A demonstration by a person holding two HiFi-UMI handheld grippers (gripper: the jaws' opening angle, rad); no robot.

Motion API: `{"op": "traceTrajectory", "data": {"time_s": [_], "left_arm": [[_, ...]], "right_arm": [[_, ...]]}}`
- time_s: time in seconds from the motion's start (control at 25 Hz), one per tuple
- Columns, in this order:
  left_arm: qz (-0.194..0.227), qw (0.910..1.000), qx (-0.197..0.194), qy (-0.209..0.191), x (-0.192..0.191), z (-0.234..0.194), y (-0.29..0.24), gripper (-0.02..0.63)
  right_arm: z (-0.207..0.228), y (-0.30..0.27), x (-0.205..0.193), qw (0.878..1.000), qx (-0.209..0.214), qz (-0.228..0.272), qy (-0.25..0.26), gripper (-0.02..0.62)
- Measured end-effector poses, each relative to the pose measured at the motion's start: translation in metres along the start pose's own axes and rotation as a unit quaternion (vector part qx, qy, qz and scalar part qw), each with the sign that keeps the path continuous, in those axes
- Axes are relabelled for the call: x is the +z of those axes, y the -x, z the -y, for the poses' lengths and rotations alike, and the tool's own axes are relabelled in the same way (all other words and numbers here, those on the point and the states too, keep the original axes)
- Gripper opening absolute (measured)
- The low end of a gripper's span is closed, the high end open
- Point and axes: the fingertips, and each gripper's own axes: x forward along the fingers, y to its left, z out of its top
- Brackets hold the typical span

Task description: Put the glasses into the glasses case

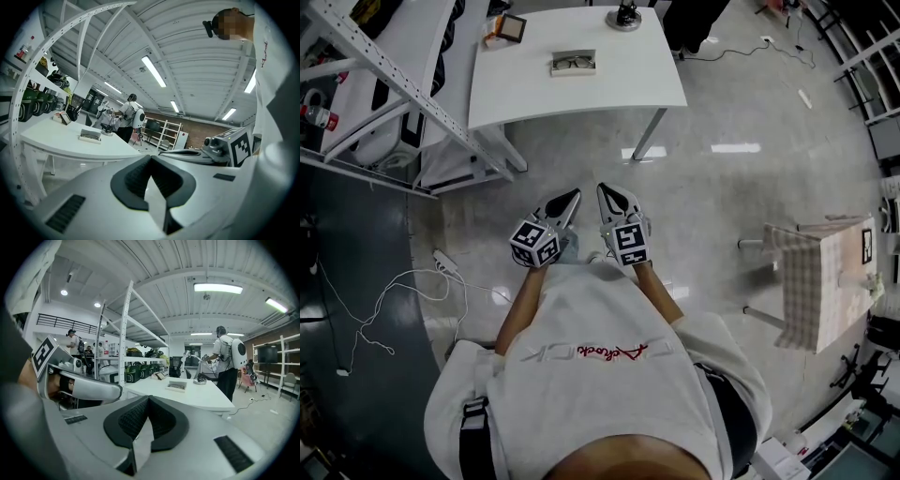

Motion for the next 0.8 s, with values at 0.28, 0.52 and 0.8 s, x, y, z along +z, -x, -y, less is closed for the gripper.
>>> {"op": "traceTrajectory", "data": {"time_s": [0.28,0.52,0.8], "left_arm": [[0.005,0.9999,0.002,-0.012,-0.006,0.009,0.004,0.025],[0.013,0.9997,-0.004,-0.018,-0.002,0.017,0.000,0.025],[0.017,0.9996,-0.003,-0.021,-0.003,0.020,0.003,0.025]], "right_arm": [[0.000,0.011,0.002,1.000,-0.002,0.014,0.009,0.017],[0.005,0.016,0.006,1.000,-0.005,0.019,0.016,0.017],[0.003,0.020,0.004,1.000,-0.006,0.020,0.018,0.017]]}}
